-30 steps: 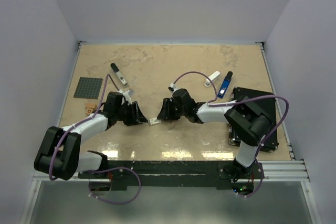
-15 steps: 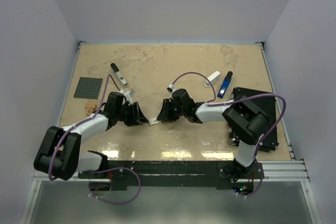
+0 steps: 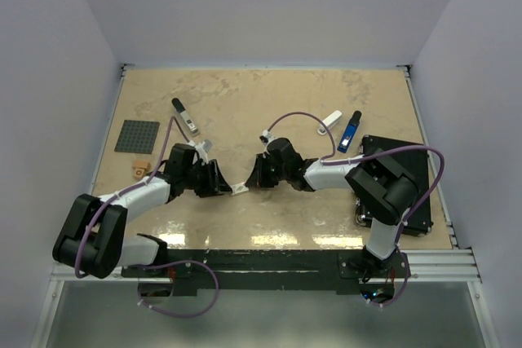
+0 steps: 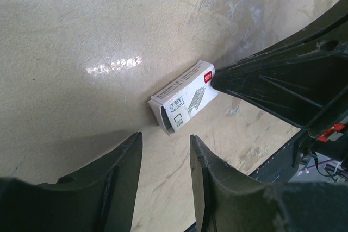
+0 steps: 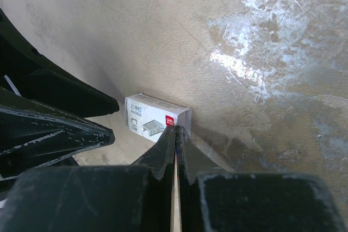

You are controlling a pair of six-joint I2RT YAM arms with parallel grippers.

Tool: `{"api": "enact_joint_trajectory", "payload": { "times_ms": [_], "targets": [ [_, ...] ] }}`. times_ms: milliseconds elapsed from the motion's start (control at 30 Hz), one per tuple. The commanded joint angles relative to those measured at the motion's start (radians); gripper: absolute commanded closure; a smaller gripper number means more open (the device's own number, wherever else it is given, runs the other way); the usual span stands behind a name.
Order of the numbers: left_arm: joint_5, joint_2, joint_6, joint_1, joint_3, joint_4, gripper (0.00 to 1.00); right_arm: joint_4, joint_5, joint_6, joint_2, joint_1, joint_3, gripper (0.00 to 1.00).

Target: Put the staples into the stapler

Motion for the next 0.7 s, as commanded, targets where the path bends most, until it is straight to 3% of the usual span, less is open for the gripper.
{"api": "enact_joint_trajectory", "payload": {
  "times_ms": [0,400,667],
  "targets": [
    [-0.019,0.016,-0.016,-0.023,0.029,0.035,0.55,0.031,0.016,0.011,-0.032,0.006,0.004,1.00],
    [-0.147,0.033,-0.013,-0.081,0.094,-0.022,0.70,0.028,0.036,0.014,-0.037,0.017,0.009,1.00],
    [-0.265,0.015,0.013,-0.117,0.137,-0.129,0.73,0.025,0.046,0.017,-0.038,0.020,0.007,1.00]
  ]
}}
